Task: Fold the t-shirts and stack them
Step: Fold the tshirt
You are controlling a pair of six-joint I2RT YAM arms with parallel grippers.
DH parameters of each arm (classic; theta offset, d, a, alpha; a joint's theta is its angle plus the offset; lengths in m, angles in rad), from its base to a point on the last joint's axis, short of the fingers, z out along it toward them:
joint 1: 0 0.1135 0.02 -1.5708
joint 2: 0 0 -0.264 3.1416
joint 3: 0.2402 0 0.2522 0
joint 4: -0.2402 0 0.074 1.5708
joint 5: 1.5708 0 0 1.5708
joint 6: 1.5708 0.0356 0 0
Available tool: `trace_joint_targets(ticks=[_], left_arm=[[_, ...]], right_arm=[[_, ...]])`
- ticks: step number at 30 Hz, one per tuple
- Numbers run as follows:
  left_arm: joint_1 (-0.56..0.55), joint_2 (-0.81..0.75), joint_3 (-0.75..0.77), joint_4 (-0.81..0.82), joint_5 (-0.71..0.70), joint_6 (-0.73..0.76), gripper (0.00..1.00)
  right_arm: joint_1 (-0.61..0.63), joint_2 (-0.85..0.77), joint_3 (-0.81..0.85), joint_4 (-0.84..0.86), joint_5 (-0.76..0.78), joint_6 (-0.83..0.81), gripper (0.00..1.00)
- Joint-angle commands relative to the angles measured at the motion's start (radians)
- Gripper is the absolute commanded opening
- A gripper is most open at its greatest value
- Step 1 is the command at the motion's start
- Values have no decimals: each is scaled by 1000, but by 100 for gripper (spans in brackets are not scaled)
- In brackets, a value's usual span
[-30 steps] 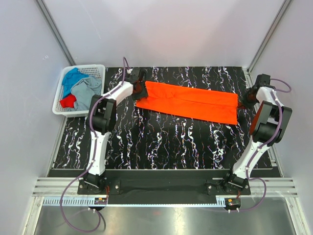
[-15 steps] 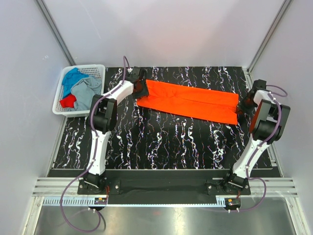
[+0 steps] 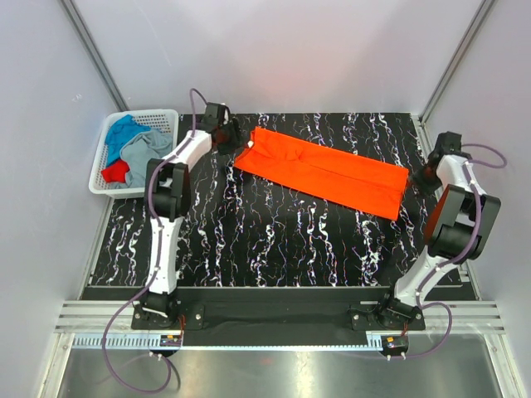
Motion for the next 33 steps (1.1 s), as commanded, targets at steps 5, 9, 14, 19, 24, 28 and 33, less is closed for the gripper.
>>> trace_joint_targets(ticks=[5, 9, 14, 19, 24, 28, 33], left_arm=[[-53, -336, -255, 206, 122, -14, 60], [-134, -357, -342, 248, 132, -51, 42], [-176, -292, -382, 282, 131, -108, 8], [-188, -231, -358, 196, 53, -125, 0], [-185, -214, -321, 1, -139, -68, 0], [-162, -141, -257, -63, -216, -68, 0], [-128, -80, -172, -177, -273, -45, 0]], right_arm=[[21, -174, 112, -59, -165, 12, 48], [55, -232, 90, -49, -236, -8, 50], [127, -268, 61, -27, -292, -23, 50], [158, -254, 78, -22, -333, -40, 51], [158, -265, 95, -41, -318, -59, 52], [161, -283, 82, -15, -364, -42, 52], [170, -298, 110, -47, -347, -54, 52]])
